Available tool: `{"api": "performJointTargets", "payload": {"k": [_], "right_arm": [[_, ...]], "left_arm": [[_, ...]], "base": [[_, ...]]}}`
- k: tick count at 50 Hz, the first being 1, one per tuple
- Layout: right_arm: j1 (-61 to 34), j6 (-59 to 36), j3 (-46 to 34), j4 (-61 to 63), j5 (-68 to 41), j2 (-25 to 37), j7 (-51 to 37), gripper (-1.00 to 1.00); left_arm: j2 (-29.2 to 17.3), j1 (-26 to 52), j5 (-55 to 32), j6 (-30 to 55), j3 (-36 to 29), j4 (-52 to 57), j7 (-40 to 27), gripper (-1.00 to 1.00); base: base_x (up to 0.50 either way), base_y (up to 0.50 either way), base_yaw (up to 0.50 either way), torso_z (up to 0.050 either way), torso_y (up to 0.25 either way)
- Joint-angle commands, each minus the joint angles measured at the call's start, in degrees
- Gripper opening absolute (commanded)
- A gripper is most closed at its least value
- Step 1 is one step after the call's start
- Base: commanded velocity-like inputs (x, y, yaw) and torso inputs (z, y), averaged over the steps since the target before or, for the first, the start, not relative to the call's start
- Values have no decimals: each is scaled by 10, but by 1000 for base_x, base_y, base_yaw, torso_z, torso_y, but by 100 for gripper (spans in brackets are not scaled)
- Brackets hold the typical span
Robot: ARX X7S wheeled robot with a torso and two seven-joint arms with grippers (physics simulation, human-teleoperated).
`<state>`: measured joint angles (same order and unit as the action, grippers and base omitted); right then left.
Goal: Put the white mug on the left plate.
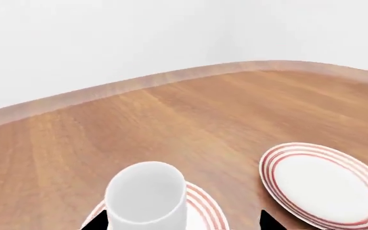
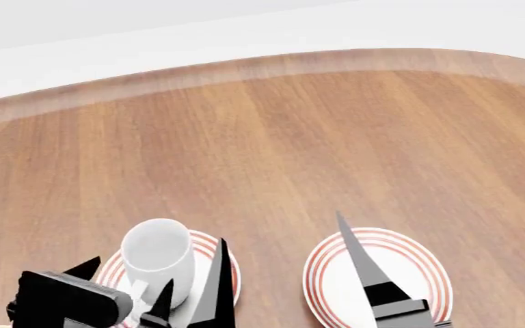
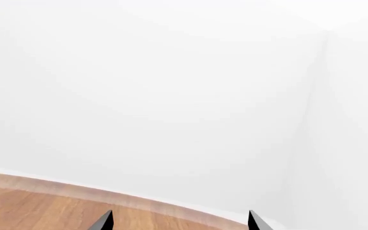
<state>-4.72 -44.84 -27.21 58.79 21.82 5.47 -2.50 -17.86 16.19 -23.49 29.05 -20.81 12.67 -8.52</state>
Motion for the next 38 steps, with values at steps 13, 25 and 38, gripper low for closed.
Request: {"api": "performJointTargets", "payload": {"k": [13,25,38], "right_arm": [[3,8,-3,-10,-3,1,-2,100],[8,5,2,4,-2,2,-2,100],[25,26,31,8,28,-31,44,100]], "left_arm": [[-65,-93,-124,45,129,324,-70,100],[-105,-91,-155,78,187,429,-126,100],[-299,-68,-225,-86,81,473,-299,100]], "base": [[0,0,0,0,0],[0,0,0,0,0],[0,0,0,0,0]]}}
